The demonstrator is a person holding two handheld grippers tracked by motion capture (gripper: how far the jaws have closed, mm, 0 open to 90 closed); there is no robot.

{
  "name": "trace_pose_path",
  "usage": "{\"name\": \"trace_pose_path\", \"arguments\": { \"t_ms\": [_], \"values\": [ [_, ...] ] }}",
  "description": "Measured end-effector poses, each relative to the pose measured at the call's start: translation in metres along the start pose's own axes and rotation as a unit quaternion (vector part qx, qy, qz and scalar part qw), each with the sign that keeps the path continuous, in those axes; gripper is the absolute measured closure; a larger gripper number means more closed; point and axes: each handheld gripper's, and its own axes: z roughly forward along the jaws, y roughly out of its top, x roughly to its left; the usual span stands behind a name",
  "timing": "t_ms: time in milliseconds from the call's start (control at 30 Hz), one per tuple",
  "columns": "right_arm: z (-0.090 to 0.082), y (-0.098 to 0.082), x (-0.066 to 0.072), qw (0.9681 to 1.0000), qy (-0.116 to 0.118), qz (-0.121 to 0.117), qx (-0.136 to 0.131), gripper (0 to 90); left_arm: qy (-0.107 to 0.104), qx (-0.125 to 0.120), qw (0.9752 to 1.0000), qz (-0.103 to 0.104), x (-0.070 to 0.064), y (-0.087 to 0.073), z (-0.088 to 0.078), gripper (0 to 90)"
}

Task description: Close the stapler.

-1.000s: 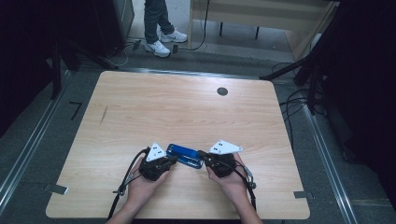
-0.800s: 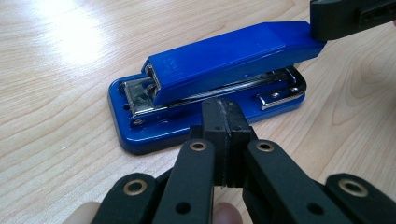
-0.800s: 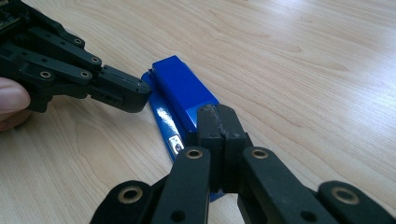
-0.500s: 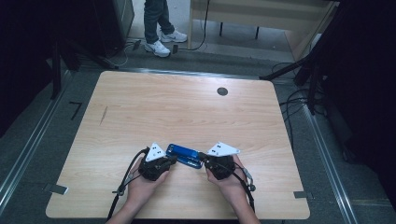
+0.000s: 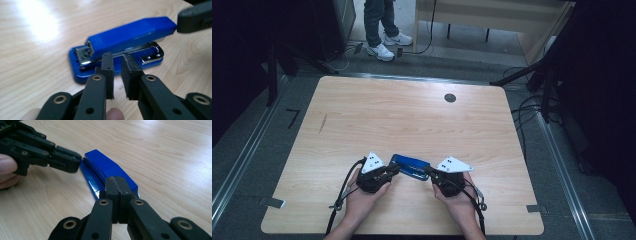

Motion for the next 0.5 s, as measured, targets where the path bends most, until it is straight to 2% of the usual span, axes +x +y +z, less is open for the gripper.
{"name": "trace_pose_path", "arguments": {
  "t_ms": [67, 233, 300, 367, 400, 500],
  "values": [
    [-0.001, -0.004, 0.000, 1.0000, -0.001, 0.006, -0.004, 90.0, 0.005, -0.013, 0.9999, -0.010, 0.005, 0.001, -0.006, 72.1],
    [0.004, -0.012, 0.007, 0.9999, -0.009, -0.007, 0.003, 90.0, 0.048, -0.041, 0.9974, -0.033, 0.019, -0.004, -0.023, 51.8],
    [0.006, -0.013, 0.008, 0.9998, -0.019, -0.004, 0.002, 90.0, 0.071, -0.038, 0.9961, -0.036, 0.024, -0.008, -0.030, 42.3],
    [0.008, -0.014, 0.007, 0.9998, -0.017, 0.002, -0.004, 90.0, 0.095, -0.033, 0.9942, -0.039, 0.029, -0.011, -0.035, 30.4],
    [0.009, -0.014, 0.007, 0.9998, -0.018, -0.001, -0.005, 90.0, 0.109, -0.033, 0.9925, -0.045, 0.033, -0.013, -0.040, 25.1],
    [0.012, -0.014, 0.011, 0.9997, -0.022, -0.010, -0.004, 90.0, 0.137, -0.034, 0.9884, -0.056, 0.042, -0.017, -0.050, 15.2]
  ]
}}
